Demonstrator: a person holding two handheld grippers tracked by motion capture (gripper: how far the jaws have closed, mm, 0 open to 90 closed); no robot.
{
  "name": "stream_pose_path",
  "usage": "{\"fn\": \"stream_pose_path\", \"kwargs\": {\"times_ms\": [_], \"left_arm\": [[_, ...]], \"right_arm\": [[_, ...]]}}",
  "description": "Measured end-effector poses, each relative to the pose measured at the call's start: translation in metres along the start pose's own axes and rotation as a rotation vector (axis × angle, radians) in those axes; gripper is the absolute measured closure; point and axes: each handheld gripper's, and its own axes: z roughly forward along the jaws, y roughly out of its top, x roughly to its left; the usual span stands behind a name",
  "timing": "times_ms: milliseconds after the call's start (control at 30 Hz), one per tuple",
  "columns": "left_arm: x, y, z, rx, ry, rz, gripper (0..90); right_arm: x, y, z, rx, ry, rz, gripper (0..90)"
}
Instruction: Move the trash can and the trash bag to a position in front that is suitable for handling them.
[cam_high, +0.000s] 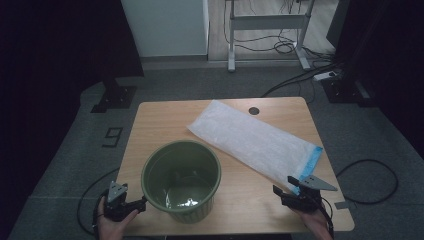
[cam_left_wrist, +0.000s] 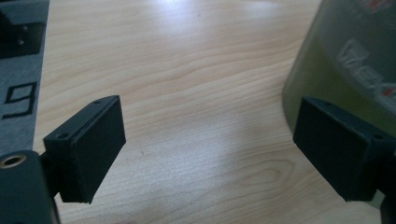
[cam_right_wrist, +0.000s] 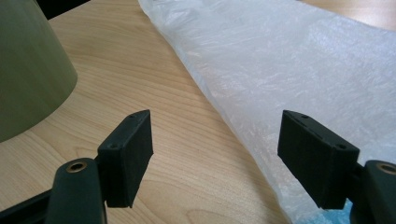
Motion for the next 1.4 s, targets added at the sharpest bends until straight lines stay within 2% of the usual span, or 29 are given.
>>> {"fn": "stream_pose_path", "kwargs": {"times_ms": [233,367,433,467,533,667,733,800,867,933,1100,1300,1400], "left_arm": [[-0.004,-0.011,-0.016,-0.012,-0.030,0.026,2.7],[-0.013,-0.021,-0.035,-0.061,-0.108,0.052,1.4],[-0.015,-0.021,-0.038,-0.067,-0.118,0.066,1.2],[-0.021,-0.020,-0.043,-0.082,-0.137,0.095,1.1],[-0.029,-0.017,-0.047,-0.101,-0.149,0.131,0.8],[-0.047,-0.007,-0.052,-0.118,-0.228,0.230,0.5],[-0.054,-0.004,-0.050,-0.120,-0.280,0.259,0.3],[-0.059,0.000,-0.044,-0.125,-0.322,0.259,0.3],[-0.063,0.003,-0.037,-0.124,-0.353,0.263,0.5],[-0.067,0.007,-0.030,-0.112,-0.373,0.285,0.5],[-0.076,0.019,-0.020,-0.108,-0.378,0.309,0.0],[-0.084,0.031,-0.006,-0.112,-0.411,0.318,0.0],[-0.089,0.042,0.008,-0.108,-0.434,0.331,0.0]], "right_arm": [[-0.003,-0.001,0.001,0.019,-0.003,-0.004,26.3],[-0.005,0.001,0.000,0.024,0.011,-0.014,26.3],[-0.005,0.000,-0.001,0.026,0.013,-0.018,26.3],[-0.005,0.000,-0.001,0.027,0.012,-0.016,26.2],[-0.006,0.000,-0.003,0.026,0.011,-0.014,26.2],[-0.007,-0.001,-0.003,0.032,0.002,-0.006,26.3],[-0.006,-0.002,-0.002,0.040,-0.001,-0.009,26.3],[-0.005,-0.002,-0.002,0.046,-0.002,-0.012,26.2],[-0.004,-0.003,-0.002,0.050,0.003,-0.014,26.2],[-0.003,-0.003,-0.002,0.050,0.005,-0.011,26.3],[-0.005,-0.002,0.000,0.041,0.019,0.012,26.3],[-0.003,0.003,0.001,0.029,0.034,0.020,26.3],[-0.001,-0.002,-0.005,0.024,0.033,0.022,26.3]]}}
